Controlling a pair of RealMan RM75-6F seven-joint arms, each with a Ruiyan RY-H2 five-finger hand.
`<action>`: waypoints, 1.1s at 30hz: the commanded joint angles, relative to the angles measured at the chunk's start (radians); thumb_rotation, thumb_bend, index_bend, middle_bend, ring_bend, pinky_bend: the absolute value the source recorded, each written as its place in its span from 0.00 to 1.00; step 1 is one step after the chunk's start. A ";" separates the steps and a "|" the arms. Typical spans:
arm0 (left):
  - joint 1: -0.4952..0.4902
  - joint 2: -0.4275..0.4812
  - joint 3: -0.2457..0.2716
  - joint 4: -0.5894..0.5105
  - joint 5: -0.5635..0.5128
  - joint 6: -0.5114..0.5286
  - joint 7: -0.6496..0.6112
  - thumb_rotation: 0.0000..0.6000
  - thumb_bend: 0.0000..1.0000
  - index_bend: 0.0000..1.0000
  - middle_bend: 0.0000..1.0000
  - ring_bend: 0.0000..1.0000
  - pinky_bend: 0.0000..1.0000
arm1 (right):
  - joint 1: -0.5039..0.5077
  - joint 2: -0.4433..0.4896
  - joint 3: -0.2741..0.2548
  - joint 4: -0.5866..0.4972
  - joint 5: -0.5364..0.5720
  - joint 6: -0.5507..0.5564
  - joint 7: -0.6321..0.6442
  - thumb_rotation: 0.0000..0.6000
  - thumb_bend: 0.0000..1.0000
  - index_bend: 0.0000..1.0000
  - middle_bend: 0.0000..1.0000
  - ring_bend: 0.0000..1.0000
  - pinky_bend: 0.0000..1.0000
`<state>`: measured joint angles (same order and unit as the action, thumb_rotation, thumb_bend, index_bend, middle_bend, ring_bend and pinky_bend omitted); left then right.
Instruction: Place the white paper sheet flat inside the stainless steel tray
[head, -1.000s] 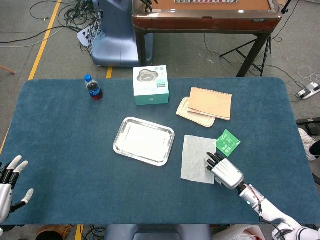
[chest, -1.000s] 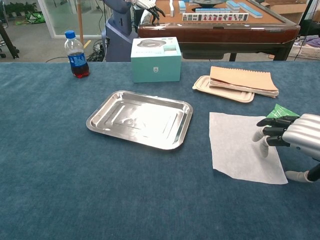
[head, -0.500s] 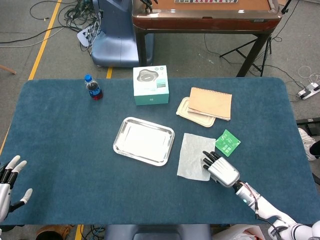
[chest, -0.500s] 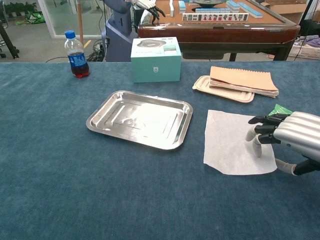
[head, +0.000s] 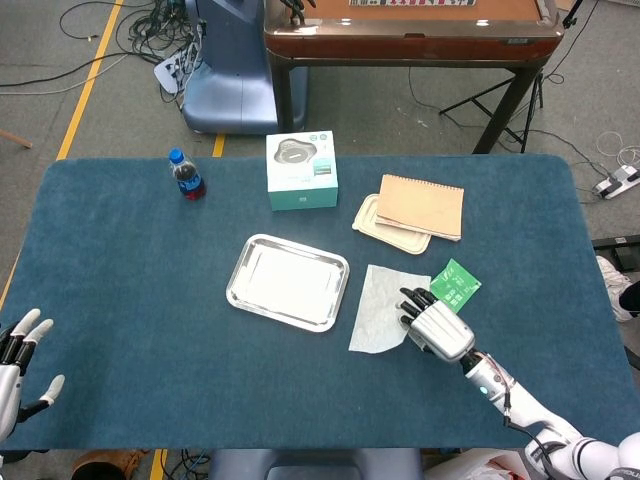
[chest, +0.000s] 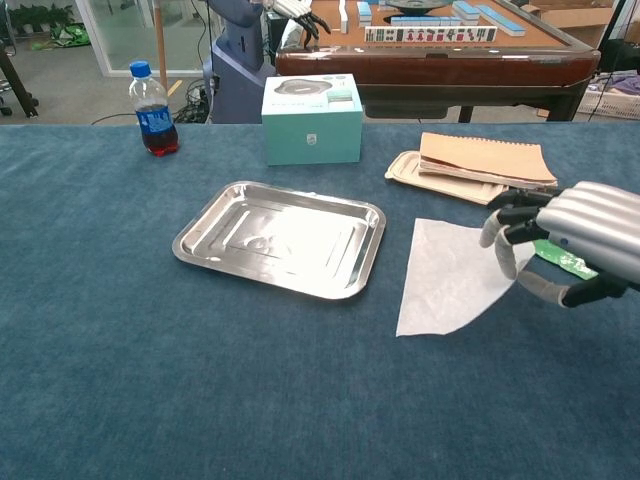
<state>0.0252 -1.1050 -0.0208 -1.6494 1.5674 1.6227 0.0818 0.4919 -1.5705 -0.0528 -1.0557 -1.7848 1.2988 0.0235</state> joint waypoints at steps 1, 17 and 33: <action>-0.001 0.000 0.000 -0.001 0.000 -0.001 0.001 1.00 0.24 0.16 0.09 0.10 0.00 | 0.015 0.027 0.029 -0.046 0.011 0.023 0.009 1.00 0.52 0.58 0.33 0.15 0.23; -0.003 -0.002 0.003 -0.008 0.015 0.003 0.010 1.00 0.24 0.16 0.09 0.10 0.00 | 0.143 0.135 0.180 -0.305 0.049 -0.003 -0.041 1.00 0.52 0.63 0.36 0.18 0.23; 0.005 0.000 0.001 -0.007 -0.003 0.005 0.012 1.00 0.24 0.16 0.09 0.10 0.00 | 0.333 -0.033 0.249 -0.198 0.031 -0.071 -0.019 1.00 0.52 0.63 0.37 0.18 0.23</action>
<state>0.0300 -1.1049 -0.0192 -1.6566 1.5652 1.6286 0.0943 0.8051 -1.5796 0.1951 -1.2807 -1.7445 1.2328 0.0046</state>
